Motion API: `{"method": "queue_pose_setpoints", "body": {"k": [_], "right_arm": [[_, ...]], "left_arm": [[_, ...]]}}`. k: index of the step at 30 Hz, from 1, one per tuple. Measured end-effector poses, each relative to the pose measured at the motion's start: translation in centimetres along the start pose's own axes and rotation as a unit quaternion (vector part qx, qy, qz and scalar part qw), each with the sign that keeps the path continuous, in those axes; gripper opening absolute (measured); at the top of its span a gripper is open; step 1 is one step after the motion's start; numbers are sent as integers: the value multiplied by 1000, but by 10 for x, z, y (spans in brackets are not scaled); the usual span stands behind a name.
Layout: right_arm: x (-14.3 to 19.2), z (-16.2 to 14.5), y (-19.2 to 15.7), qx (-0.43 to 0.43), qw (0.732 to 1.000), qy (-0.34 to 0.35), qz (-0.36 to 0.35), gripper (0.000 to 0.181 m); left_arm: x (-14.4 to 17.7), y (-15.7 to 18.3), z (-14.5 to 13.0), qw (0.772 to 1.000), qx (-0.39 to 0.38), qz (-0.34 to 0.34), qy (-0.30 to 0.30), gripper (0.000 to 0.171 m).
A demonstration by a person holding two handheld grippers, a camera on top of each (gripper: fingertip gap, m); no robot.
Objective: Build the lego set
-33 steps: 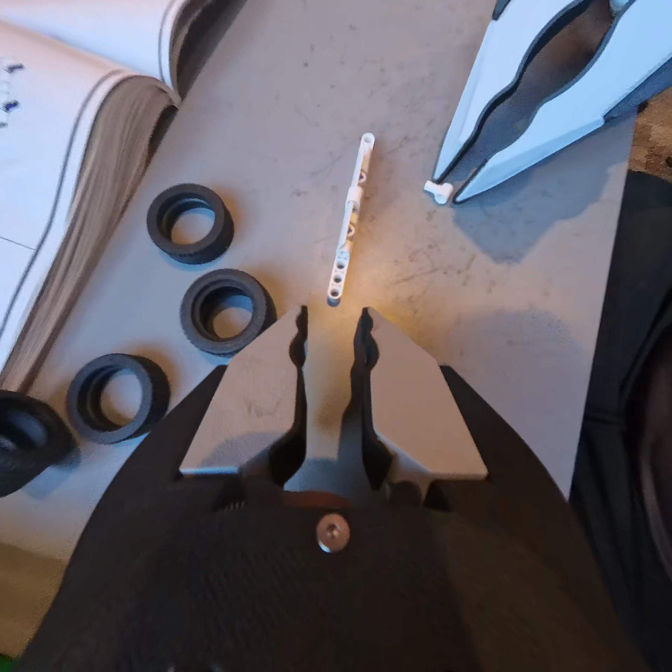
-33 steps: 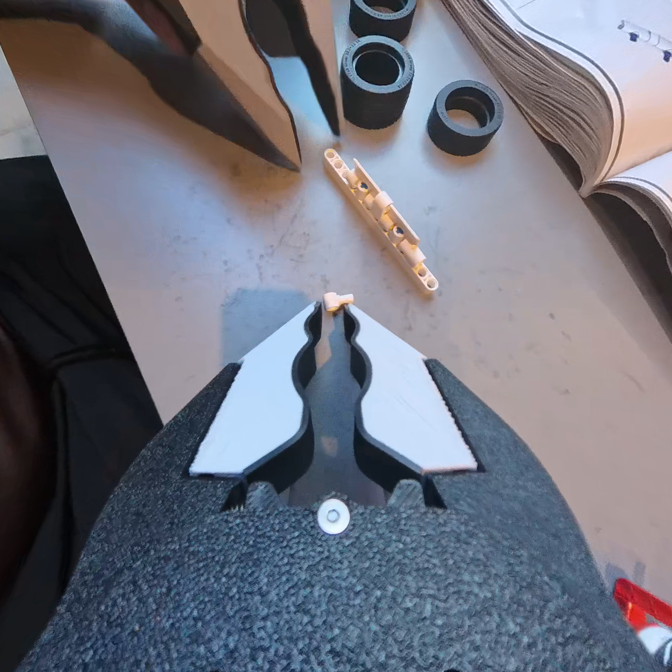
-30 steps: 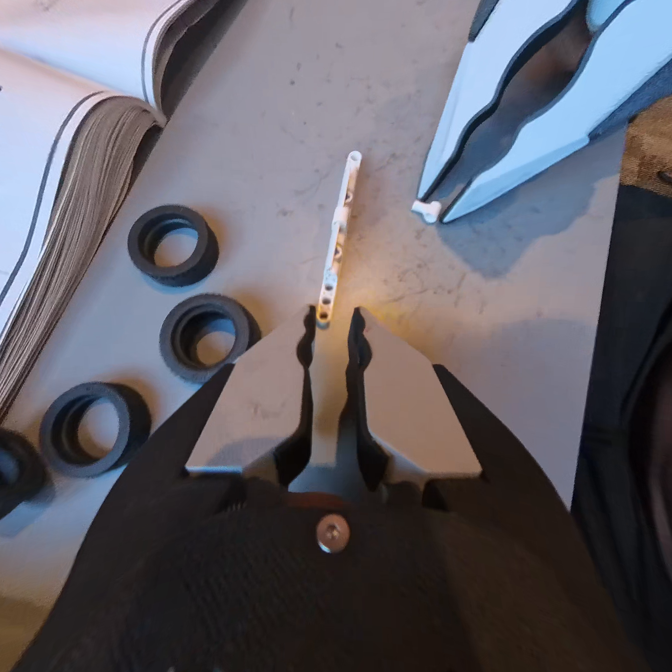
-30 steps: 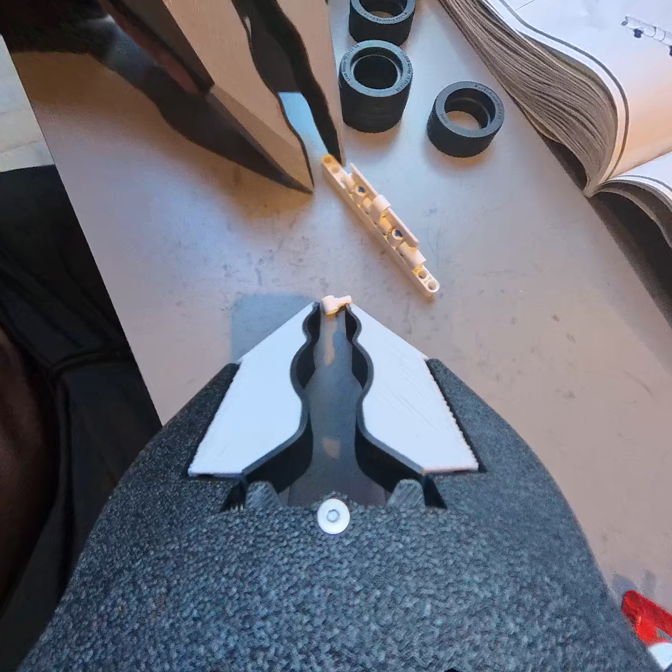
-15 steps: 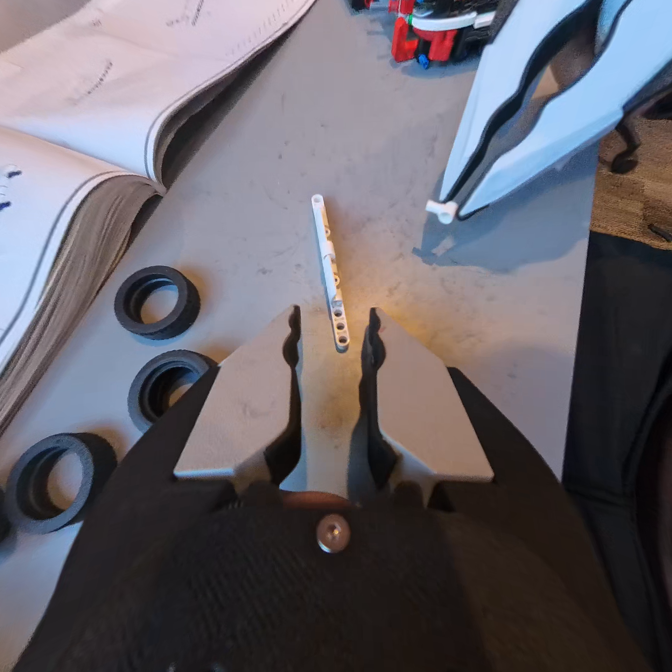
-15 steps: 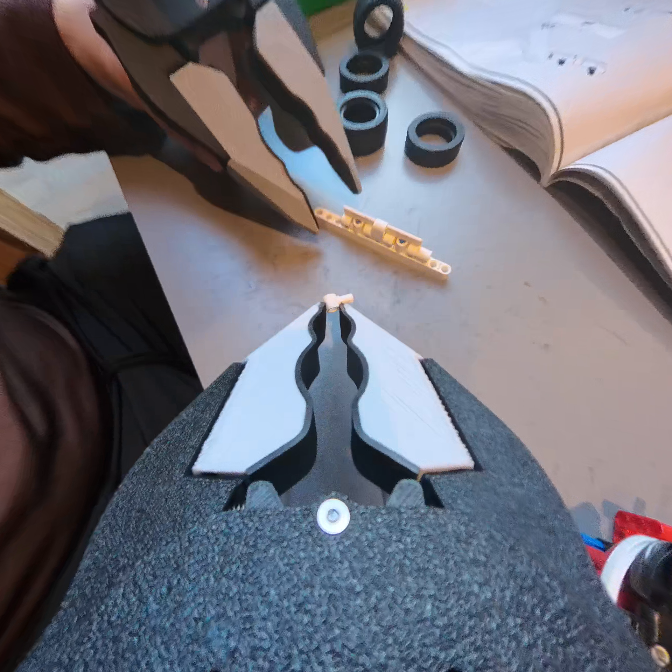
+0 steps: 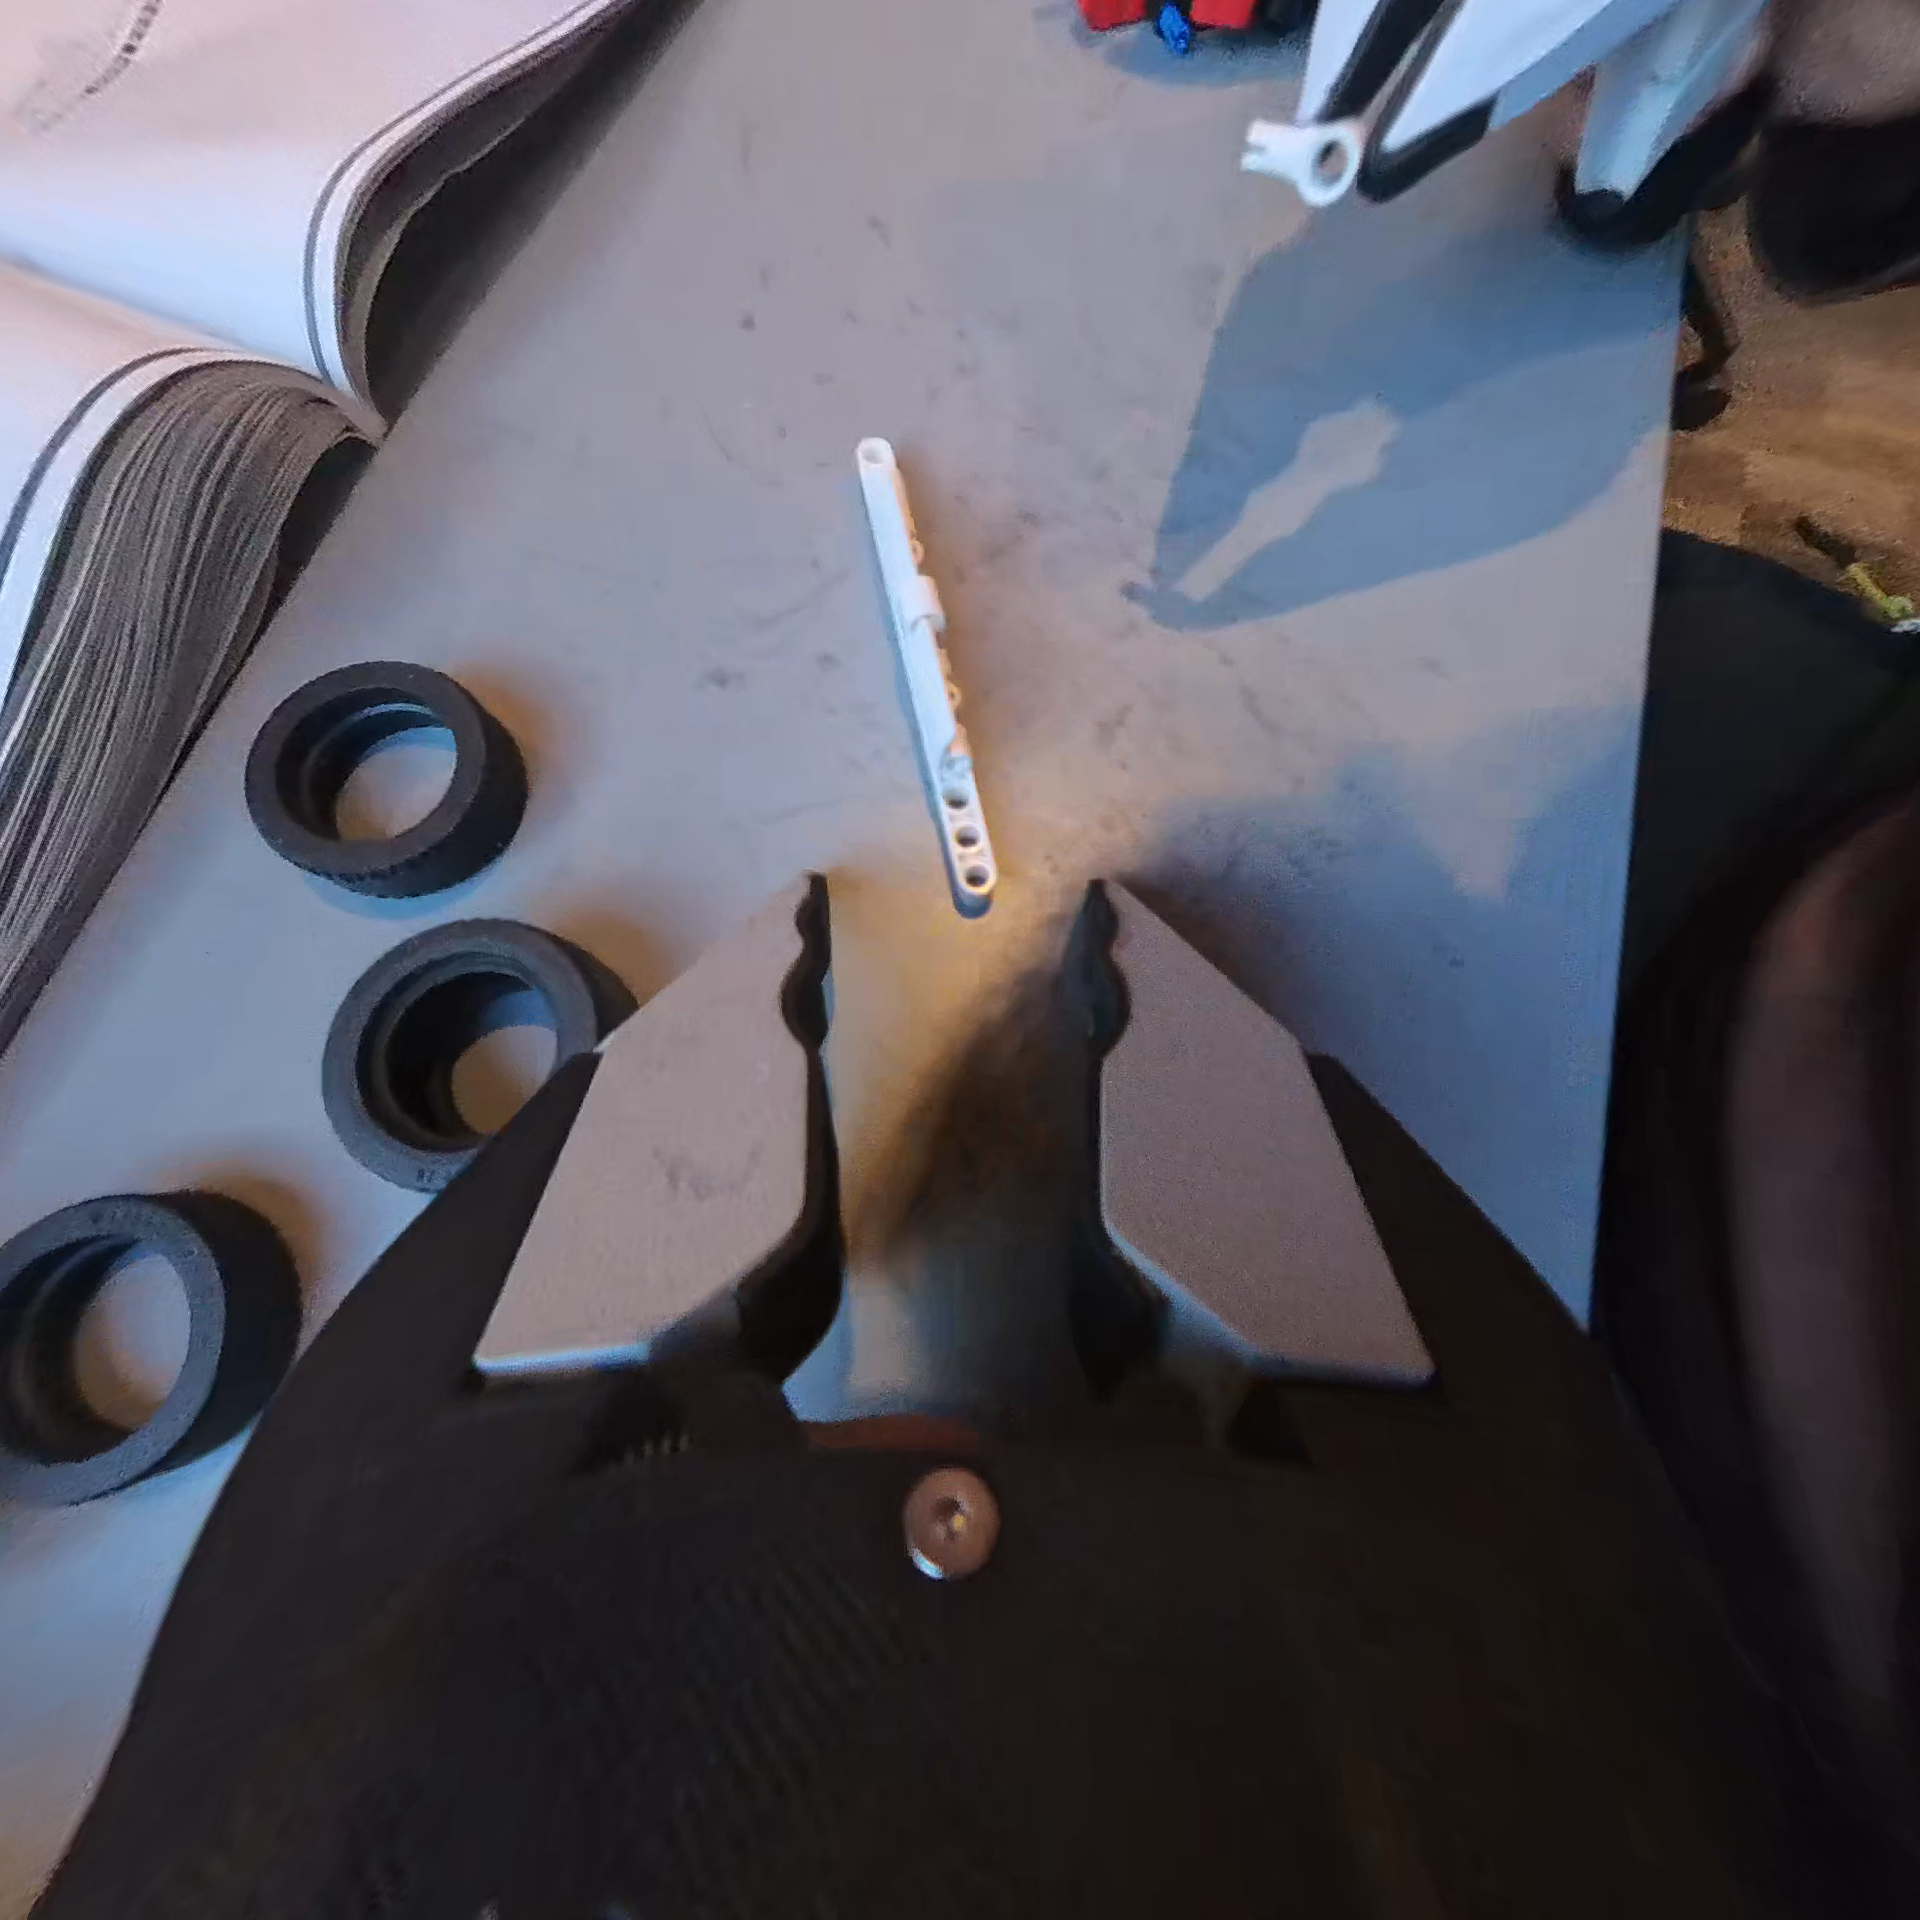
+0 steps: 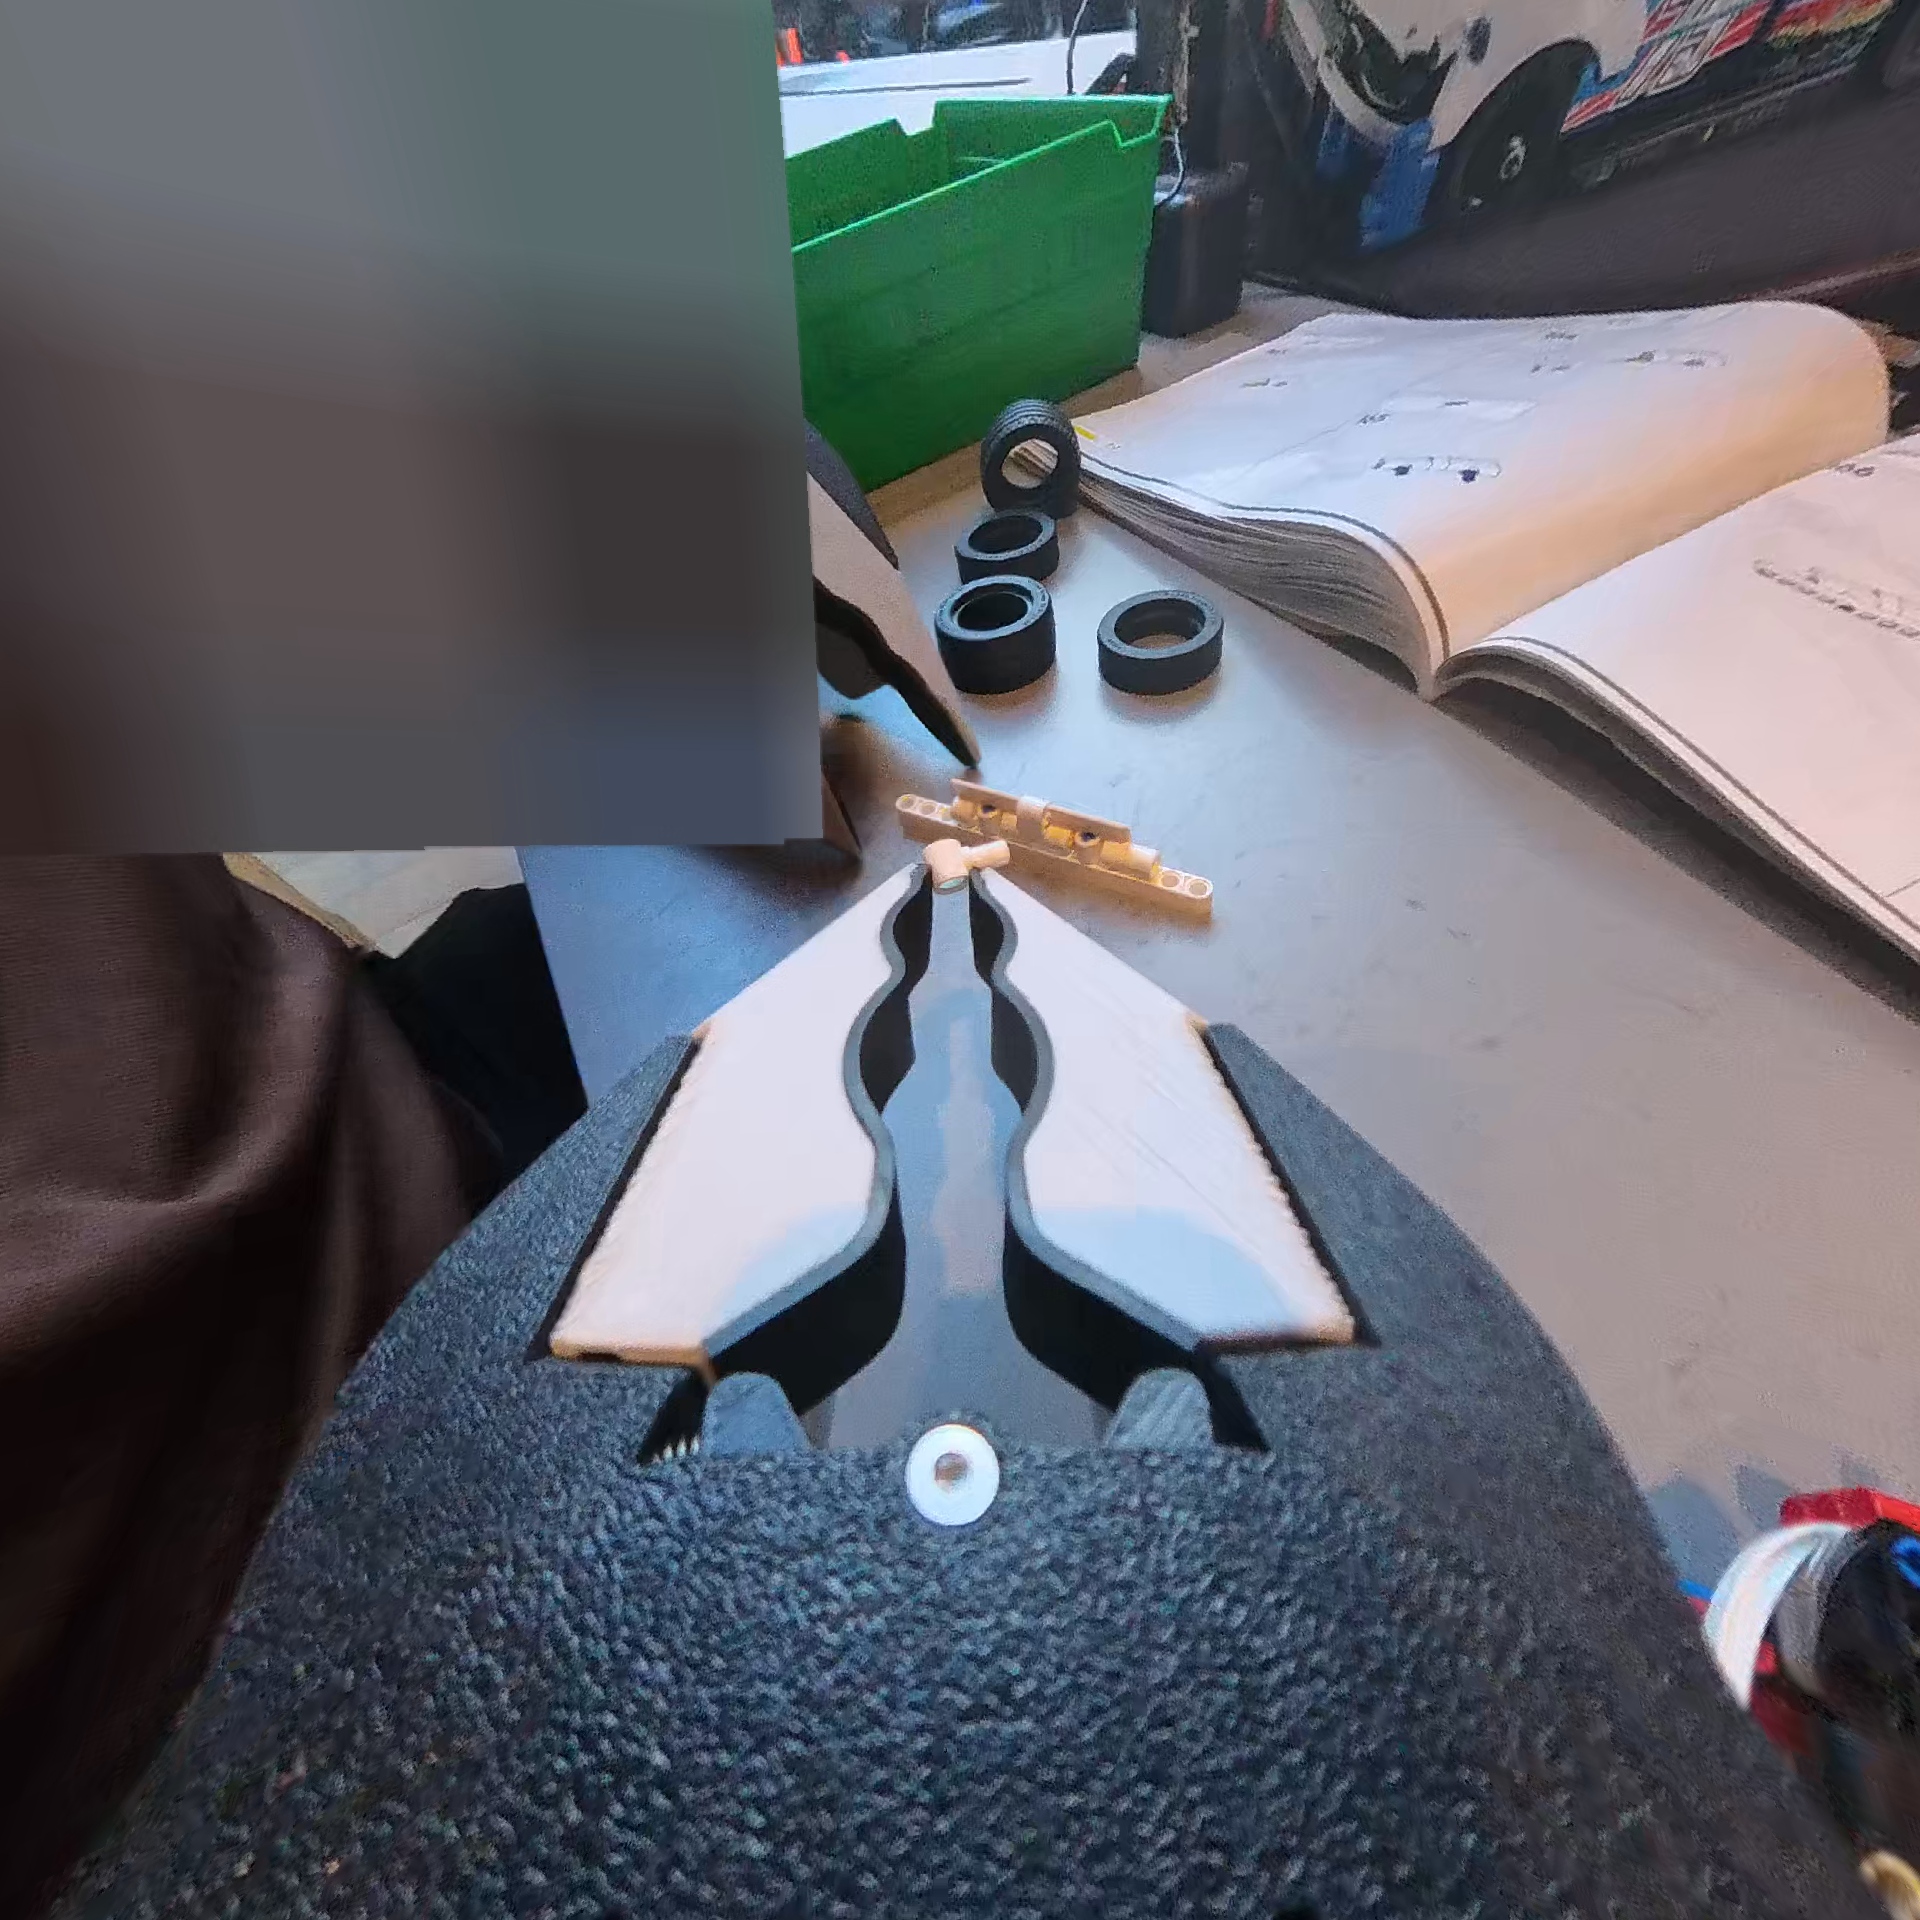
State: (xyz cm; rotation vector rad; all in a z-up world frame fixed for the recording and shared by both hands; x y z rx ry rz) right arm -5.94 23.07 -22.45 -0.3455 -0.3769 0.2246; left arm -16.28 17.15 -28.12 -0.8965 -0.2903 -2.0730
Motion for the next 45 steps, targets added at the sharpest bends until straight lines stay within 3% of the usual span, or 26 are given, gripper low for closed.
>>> {"method": "queue_pose_setpoints", "body": {"k": [7,13,17,21,24,28,33,37,43,45], "right_arm": [[-9,10,16,-26,999,1,21,7],[0,8,27,-11,1000,-8,-4,7],[7,2,26,-6,1000,-19,-21,7],[16,-6,25,-1,998,-40,-40,7],[19,-13,18,-6,998,-48,-38,7],[18,-24,8,-10,997,-72,-20,7],[17,-29,7,-33,995,-92,-10,7],[22,-31,8,-31,994,-99,-17,7],[25,-31,9,-57,993,-100,10,7],[23,-31,4,-70,991,-106,39,7]], "left_arm": [[-3,-5,2,999,5,31,-7,38],[-14,30,17,1000,-2,14,-6,38],[-26,60,37,999,-5,-47,14,43],[-28,70,47,998,-36,-41,25,43],[-17,57,41,998,-67,0,5,43],[0,16,56,980,-184,68,3,43],[-25,-6,69,958,-283,-8,-36,42],[-44,-7,43,955,-251,-78,-137,7],[-35,18,36,976,-151,-76,-137,5],[-31,22,34,979,-145,-78,-124,12]]}}
Point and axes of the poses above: each gripper's, where its closed fingertips meet, x back along the fingers, z out of its top, y = z × x across the jaws, the point moved 2 cm from there along x, back along the fingers, and after that the axes turned 11 degrees about -x, right-handed, at the moved point
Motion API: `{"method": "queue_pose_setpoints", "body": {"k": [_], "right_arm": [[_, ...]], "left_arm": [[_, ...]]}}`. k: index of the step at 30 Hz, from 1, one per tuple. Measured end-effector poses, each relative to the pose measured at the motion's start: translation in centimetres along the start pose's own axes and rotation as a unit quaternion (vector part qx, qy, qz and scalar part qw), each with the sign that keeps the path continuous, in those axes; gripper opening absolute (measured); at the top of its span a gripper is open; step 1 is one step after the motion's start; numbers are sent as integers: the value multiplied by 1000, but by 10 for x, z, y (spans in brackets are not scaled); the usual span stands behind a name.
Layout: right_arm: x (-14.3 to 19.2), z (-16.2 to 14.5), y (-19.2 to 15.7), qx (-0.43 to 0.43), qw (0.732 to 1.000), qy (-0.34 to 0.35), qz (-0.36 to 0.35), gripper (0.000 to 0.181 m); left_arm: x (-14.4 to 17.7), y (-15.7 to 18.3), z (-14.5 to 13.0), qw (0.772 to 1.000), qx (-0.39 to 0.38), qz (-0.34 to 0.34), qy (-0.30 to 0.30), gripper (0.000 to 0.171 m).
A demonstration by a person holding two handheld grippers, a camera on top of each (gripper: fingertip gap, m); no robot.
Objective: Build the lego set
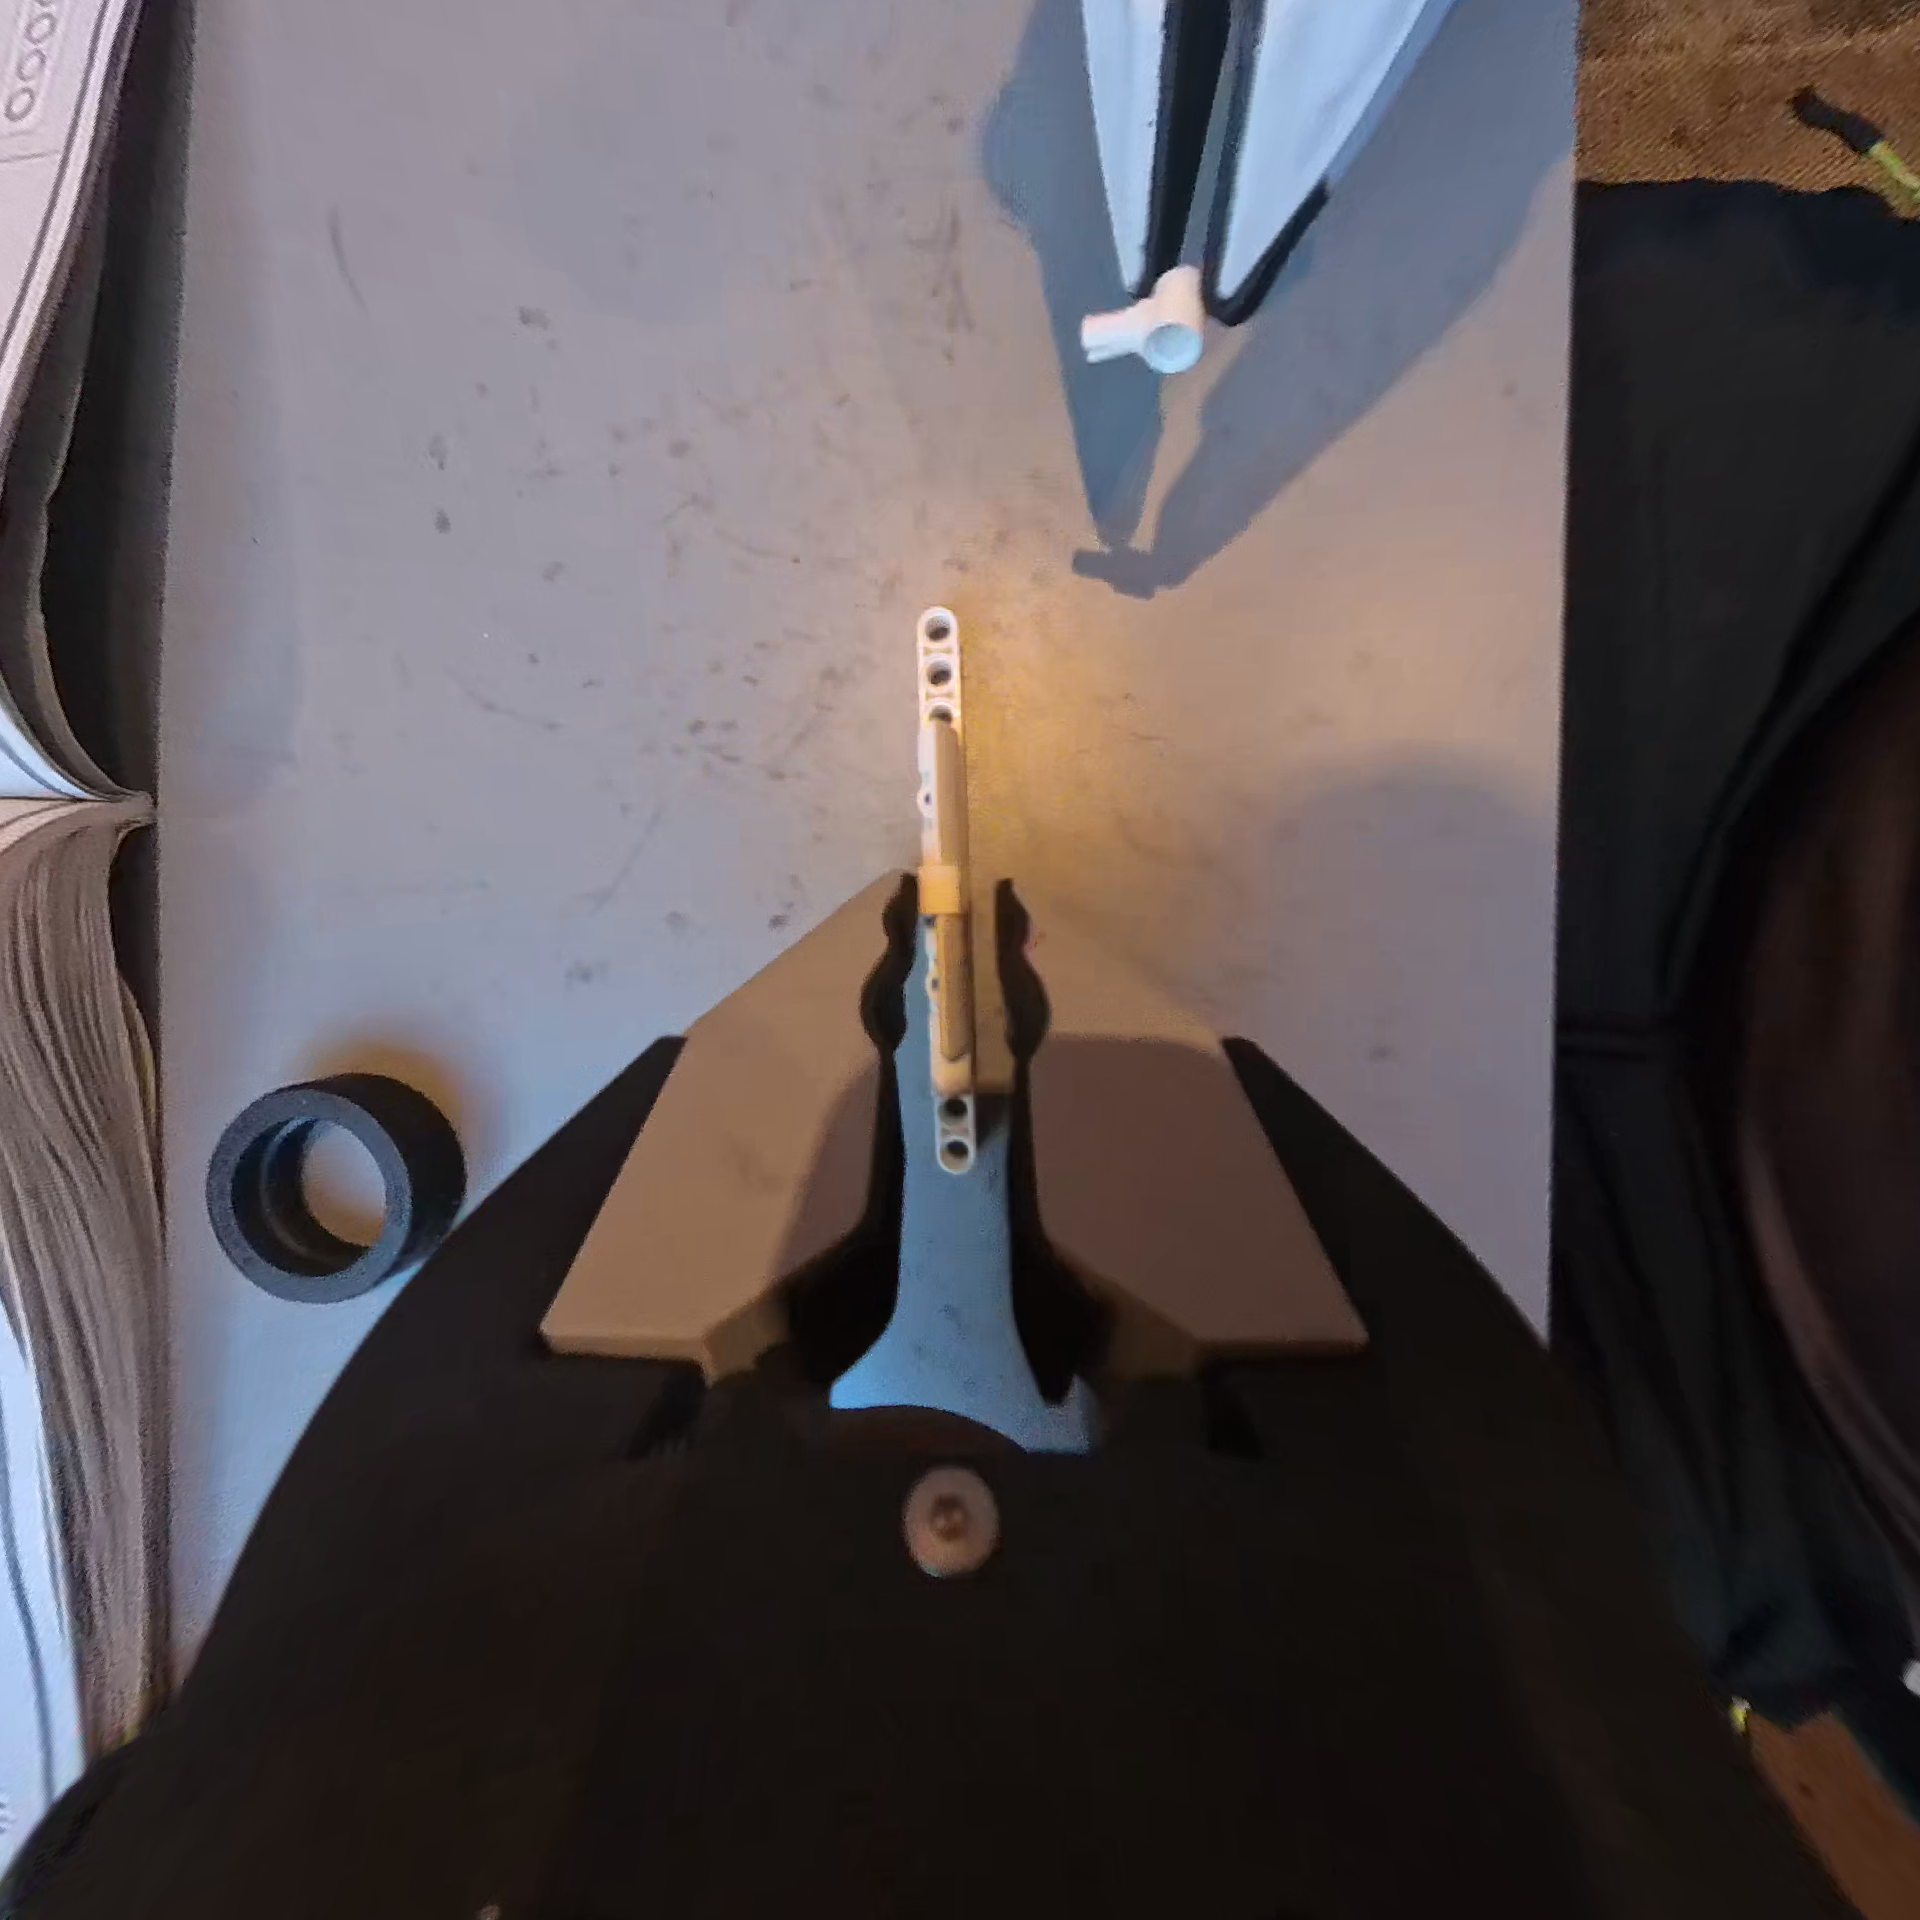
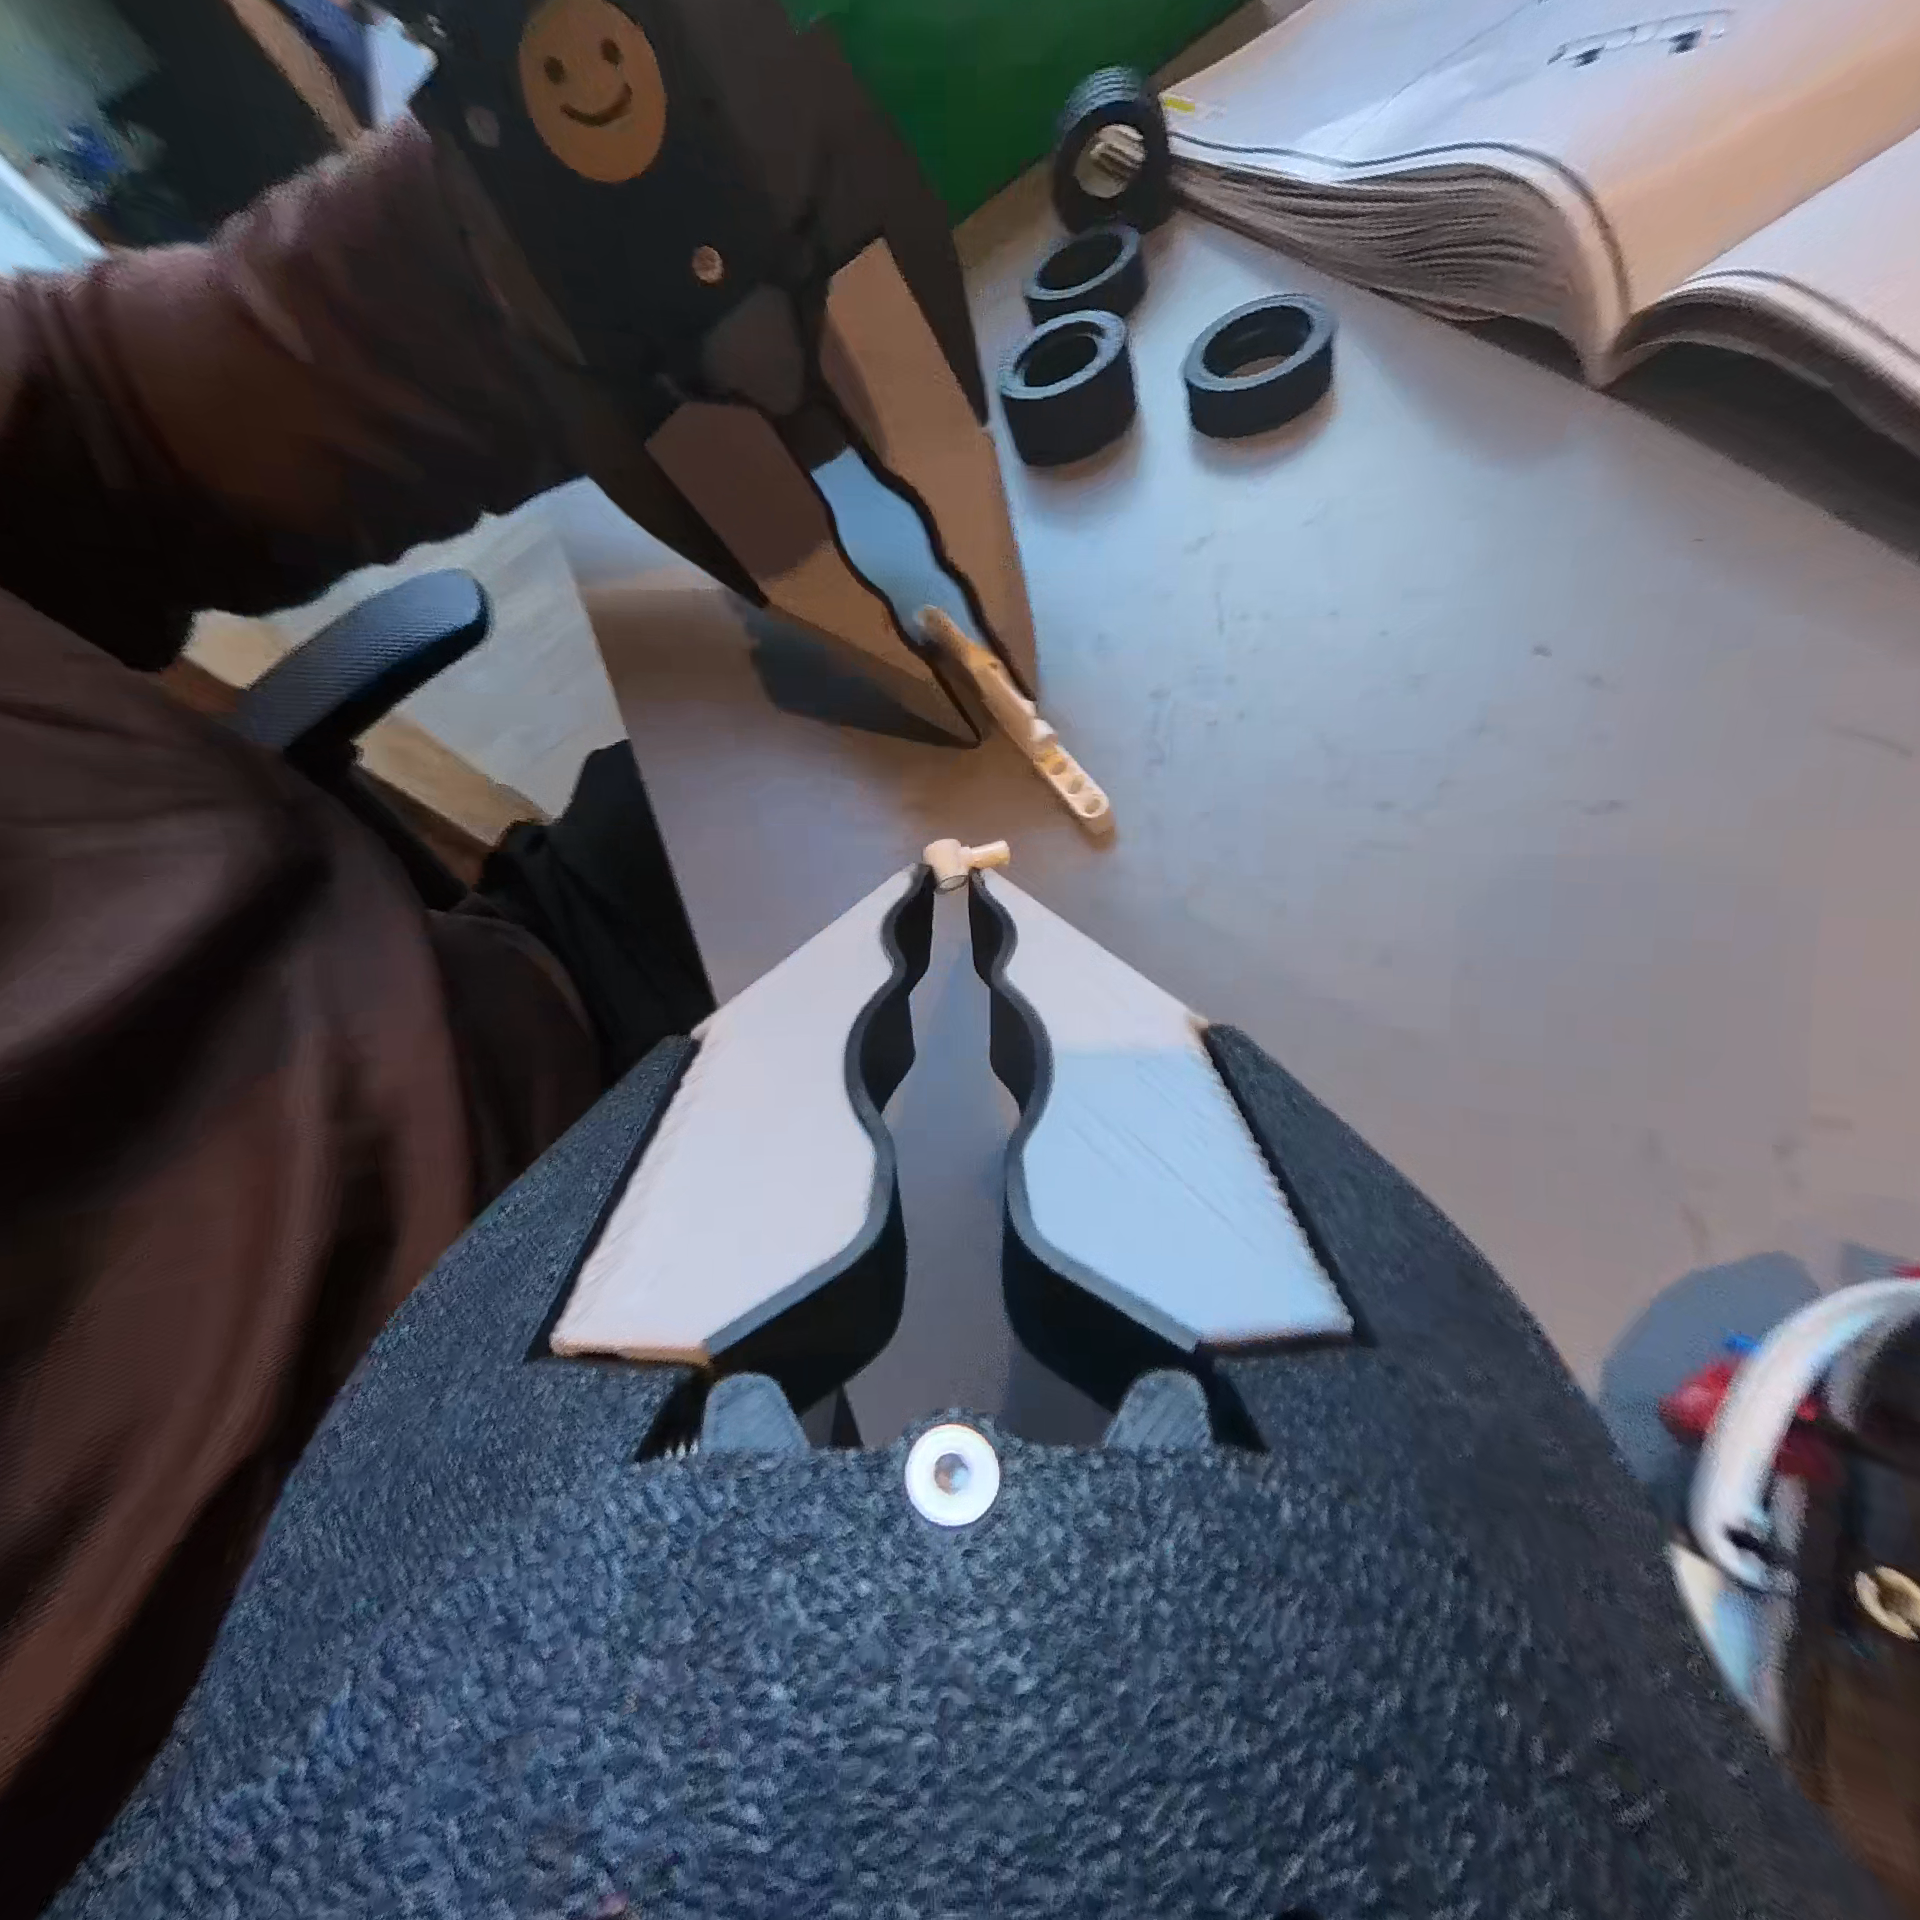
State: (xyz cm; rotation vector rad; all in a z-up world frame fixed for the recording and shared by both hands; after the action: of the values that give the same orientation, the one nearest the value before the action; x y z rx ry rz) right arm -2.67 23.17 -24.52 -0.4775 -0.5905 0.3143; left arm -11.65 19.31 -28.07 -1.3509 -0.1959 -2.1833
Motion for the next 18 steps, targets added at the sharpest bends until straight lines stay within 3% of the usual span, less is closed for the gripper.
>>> {"method": "queue_pose_setpoints", "body": {"k": [3,5,12,18], "right_arm": [[-4,3,-9,-27,999,-2,45,7],[-5,5,-12,-43,997,-3,62,7],[-5,15,-36,-129,975,2,180,7],[-10,19,-46,-176,956,-11,236,6]], "left_arm": [[6,-1,-4,1000,17,7,8,37],[15,-3,0,999,12,31,24,40],[43,25,63,976,-120,98,151,30],[45,31,76,965,-111,83,223,7]]}}
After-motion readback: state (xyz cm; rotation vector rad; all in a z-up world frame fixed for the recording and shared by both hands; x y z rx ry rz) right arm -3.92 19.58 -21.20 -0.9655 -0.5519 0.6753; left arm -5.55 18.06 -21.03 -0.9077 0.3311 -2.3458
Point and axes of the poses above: each gripper's, where its closed fingertips meet, x back along the fingers, z out of its top, y = z × x across the jaws, the point moved 2 cm from there along x, back along the fingers, and after that the axes turned 11 degrees about -x, right-handed, at the moved point
